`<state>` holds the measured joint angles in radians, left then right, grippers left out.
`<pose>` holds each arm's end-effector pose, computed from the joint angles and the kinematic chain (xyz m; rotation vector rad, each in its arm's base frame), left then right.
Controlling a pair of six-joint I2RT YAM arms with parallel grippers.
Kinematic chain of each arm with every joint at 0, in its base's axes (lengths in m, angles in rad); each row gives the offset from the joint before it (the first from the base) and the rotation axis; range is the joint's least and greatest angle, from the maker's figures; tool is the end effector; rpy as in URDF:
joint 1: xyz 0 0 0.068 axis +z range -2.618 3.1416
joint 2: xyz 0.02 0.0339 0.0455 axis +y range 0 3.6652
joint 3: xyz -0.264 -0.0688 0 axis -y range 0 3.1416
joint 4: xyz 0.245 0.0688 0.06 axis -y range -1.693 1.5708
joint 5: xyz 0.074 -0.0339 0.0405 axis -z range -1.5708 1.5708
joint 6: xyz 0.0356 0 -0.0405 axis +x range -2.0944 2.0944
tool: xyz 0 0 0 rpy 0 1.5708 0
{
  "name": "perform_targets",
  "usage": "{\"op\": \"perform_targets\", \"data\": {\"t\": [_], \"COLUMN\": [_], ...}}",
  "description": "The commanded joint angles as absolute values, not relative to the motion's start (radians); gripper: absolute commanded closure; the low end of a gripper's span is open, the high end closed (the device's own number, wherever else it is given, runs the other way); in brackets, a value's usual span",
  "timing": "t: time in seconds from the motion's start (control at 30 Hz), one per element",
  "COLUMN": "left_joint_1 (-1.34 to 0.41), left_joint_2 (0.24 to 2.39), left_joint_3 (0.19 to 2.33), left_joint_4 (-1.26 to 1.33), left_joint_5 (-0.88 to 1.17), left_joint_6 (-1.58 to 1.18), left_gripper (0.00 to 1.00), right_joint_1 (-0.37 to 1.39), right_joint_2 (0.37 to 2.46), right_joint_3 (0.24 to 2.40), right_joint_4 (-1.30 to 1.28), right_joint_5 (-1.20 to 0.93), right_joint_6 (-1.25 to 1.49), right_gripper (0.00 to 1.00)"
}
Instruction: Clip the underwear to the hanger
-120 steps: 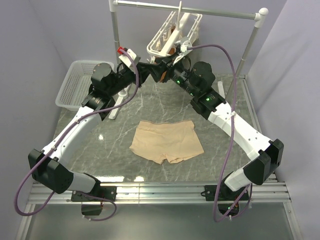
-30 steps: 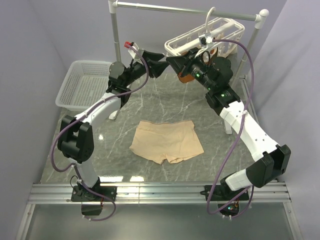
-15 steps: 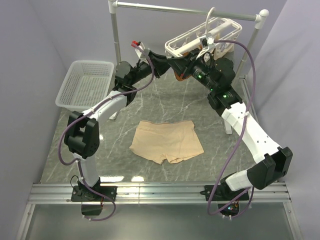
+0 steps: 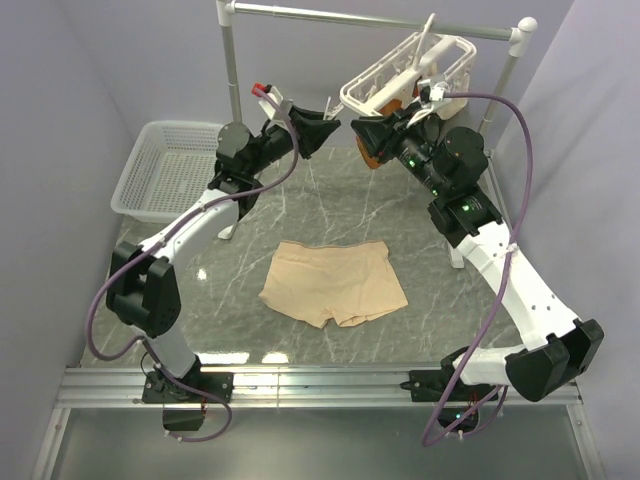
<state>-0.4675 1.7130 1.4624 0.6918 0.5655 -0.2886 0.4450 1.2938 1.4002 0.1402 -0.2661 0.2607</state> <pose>0.3518 -0.1990 0.4166 0.6254 1.0940 -0.9766 0.2578 0.1333 0.4796 -0.3562 1.3274 0.7706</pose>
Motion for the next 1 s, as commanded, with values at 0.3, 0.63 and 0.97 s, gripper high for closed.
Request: {"op": "perform_targets", "data": {"t": [0.3,0.63,0.97], "left_joint_1": [-0.462,-0.488,-0.506], "left_joint_2": [1.52,1.48,1.522], "left_joint_3": [1.37,1.296,1.324], "left_joint_4": [0.512,0.505,0.537], "left_joint_5": [0.397,0.304,0.262], "left_joint_6": [-0.085,0.07,0.156], "left_gripper": [1.0,1.0,1.0], "right_joint_1": [0.419,0.361,0.36], "right_joint_2": [1.423,1.456,1.371], "right_joint_3": [1.528,1.617,1.661], "right_joint_4": [0.136,0.117,-0.053], "right_joint_5": [-0.244,-0.379,-0.44], "right_joint_6": [0.227,0.373,0.557], "right_gripper": [0.71,0.6,0.53]}}
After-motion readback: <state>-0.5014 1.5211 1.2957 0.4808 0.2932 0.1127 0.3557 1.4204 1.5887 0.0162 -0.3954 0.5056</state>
